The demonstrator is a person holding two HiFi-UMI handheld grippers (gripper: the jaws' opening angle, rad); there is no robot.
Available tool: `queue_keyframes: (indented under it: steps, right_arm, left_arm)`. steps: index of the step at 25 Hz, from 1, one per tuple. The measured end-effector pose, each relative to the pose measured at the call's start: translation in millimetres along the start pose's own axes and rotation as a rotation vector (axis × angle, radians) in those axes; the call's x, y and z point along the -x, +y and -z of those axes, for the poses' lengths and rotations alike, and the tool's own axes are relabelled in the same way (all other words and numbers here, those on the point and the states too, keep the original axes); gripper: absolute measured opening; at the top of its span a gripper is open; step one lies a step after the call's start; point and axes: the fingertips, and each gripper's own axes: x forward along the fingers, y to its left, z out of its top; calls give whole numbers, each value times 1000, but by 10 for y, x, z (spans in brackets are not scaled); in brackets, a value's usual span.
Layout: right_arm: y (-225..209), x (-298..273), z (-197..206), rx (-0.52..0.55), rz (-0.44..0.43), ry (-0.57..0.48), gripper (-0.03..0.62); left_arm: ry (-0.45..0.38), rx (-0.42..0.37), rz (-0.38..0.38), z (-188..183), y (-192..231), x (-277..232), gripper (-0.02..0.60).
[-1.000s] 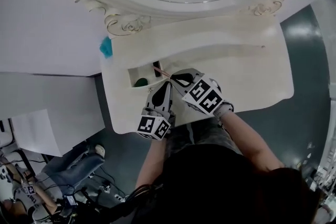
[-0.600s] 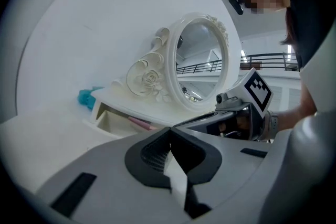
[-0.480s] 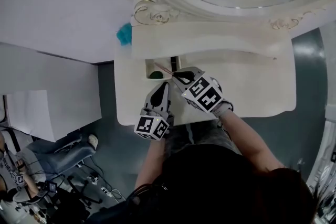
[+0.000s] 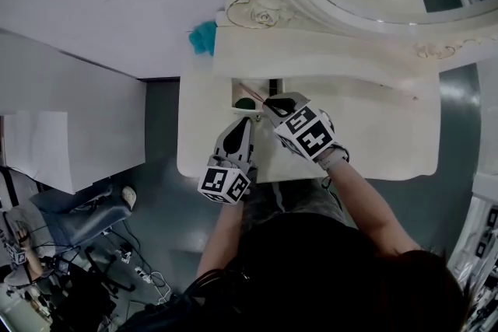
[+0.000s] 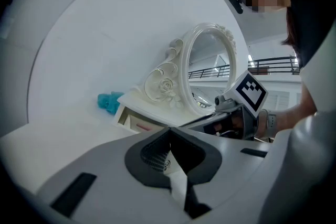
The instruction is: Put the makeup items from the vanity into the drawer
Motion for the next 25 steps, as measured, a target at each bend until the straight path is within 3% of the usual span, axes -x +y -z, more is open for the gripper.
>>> queue_keyframes:
  steps: [10,25]
  right_arm:
    - [15,-110,9,29,30,81,34]
    - [-77,-98,-30,-4,60,28,34]
  left_arm:
    - [-14,7,-6,-62,100,36,12]
    - [2,-1,11,-52,110,-5,14]
